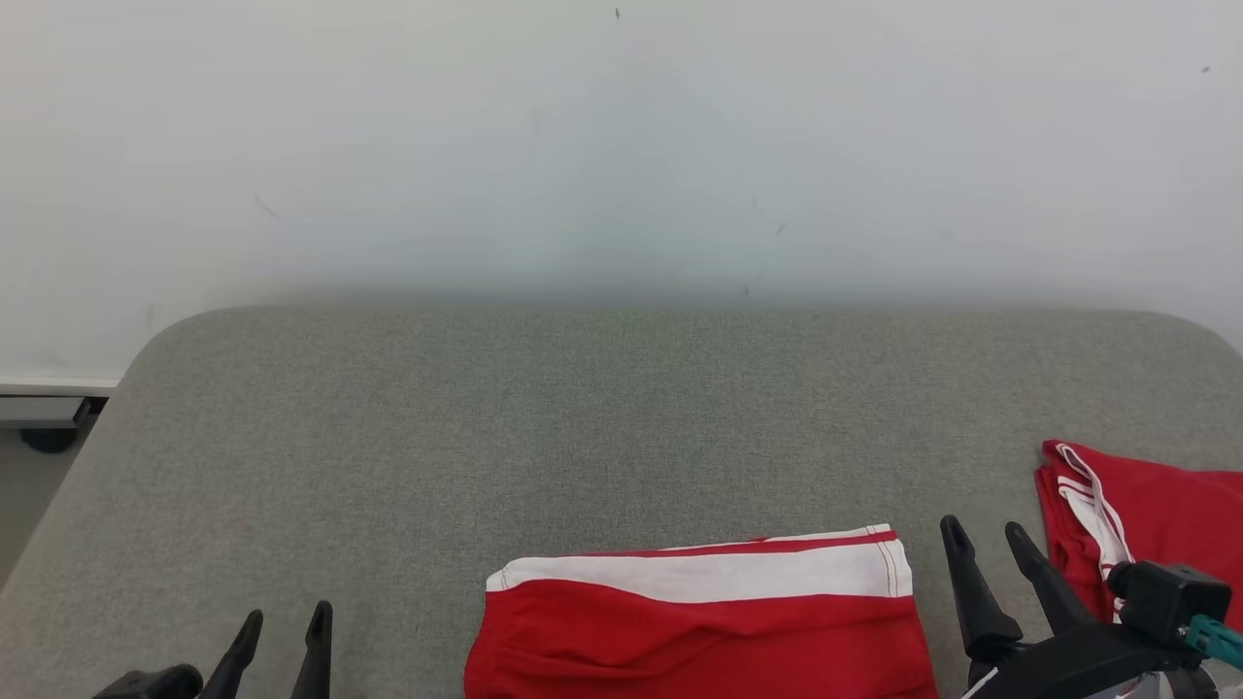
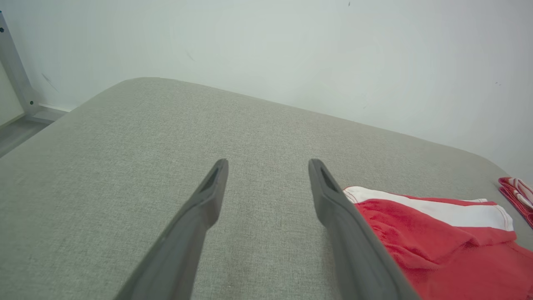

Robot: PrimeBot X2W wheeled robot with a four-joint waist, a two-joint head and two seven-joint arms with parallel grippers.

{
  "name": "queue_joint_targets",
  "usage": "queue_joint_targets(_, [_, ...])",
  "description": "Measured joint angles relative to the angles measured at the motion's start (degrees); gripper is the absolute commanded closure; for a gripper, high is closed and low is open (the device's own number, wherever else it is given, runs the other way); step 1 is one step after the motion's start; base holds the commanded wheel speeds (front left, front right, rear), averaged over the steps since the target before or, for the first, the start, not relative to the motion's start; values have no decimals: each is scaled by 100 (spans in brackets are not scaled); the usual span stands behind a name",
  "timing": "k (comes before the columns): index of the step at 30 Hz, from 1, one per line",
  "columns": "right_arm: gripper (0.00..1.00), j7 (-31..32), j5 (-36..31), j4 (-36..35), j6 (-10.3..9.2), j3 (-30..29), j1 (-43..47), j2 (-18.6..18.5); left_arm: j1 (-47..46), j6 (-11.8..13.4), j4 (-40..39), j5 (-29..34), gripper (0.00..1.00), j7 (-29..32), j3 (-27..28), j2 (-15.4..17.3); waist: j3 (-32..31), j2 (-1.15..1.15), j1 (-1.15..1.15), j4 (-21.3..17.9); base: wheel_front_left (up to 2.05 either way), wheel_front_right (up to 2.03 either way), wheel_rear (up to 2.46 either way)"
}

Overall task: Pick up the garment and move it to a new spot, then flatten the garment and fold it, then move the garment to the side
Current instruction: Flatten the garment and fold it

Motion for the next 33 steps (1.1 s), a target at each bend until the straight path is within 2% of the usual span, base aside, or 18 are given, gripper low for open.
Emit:
queue_joint_targets(4, [0,-205,-93,36,8,44,-25,18,205,0,-71,263,0,-1,263,-93,-47,0,0,-10,0,0,0])
queue_joint_targets(9, [0,-424,-189,86,114,93,-70,9,376,0,-254,605,0,0,375,-115,-68,0,0,5,0,0,0])
queue_joint_targets(14, [0,-537,-271,91,303,126,-62,-158,477,0,-527,894,0,12,398,-129,-70,0,0,13,0,0,0])
queue_joint_targets(33, [0,-782,-310,263,382,124,51,-190,626,0,-1217,1470,0,523,654,-366,8,0,0,-77,0,0,0])
